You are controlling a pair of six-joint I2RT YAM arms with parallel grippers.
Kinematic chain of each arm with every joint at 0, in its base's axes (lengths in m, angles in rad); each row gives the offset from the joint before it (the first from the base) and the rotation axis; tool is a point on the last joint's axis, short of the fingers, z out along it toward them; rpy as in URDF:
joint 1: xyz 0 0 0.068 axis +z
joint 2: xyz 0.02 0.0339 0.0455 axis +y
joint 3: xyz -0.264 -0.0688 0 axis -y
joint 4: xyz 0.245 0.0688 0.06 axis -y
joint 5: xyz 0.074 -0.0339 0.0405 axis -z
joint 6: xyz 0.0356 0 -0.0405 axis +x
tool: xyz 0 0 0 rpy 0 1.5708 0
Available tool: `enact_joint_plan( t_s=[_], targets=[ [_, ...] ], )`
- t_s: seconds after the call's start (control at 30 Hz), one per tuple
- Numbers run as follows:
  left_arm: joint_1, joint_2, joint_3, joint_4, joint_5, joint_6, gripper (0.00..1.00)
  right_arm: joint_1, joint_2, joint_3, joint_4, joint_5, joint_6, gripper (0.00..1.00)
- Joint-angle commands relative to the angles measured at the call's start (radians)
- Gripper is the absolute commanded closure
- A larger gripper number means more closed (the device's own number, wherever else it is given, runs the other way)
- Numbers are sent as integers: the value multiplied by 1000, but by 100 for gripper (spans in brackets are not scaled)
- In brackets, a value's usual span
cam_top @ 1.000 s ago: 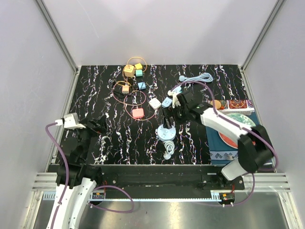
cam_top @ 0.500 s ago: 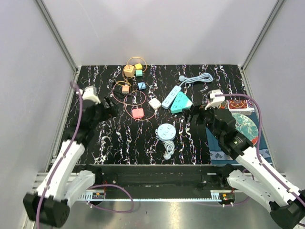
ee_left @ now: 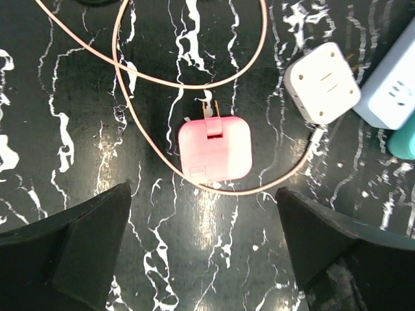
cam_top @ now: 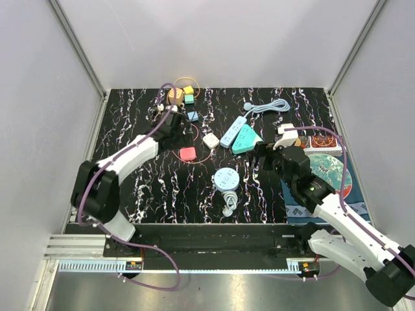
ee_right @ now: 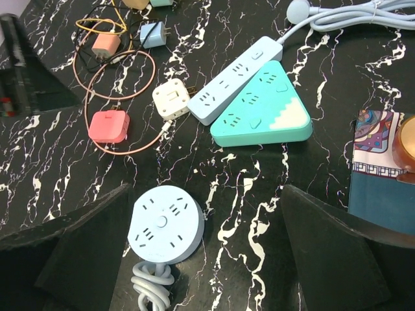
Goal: Insert the plug
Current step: Adjust the socket at the center of the board, then pick up the plug from the center of the board.
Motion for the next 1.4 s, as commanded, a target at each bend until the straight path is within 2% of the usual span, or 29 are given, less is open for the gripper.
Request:
enact_joint_plan(
  t_s=[0.0,0.3,0.53,0.97,1.2,1.23,1.33,1.37],
  targets=[
    [-9,127,88,-30,-72,-65,4,3,16,-9,64,17,3,0],
    [-8,314,203,-32,-112,-107,6,3,64,-21,95,-29,-3,0],
    [-13,396,268,-30,-106,-116,8,1,91,-17,95,-35,-6,0],
    [-31,463,272,-38,-95,-121,24,3,99,-15,95,-34,-9,0],
    [-42,417,248,-38,-72,-147,48,3,79,-18,98,-37,-2,0],
    [-40,405,242,-38,-68,-162,57,3,74,-20,103,-40,-2,0],
    [-43,344,210,-26,-46,-211,66,3,55,-35,139,-66,5,0],
    [-46,301,199,-17,-35,-228,72,3,50,-44,159,-72,12,0]
  ],
)
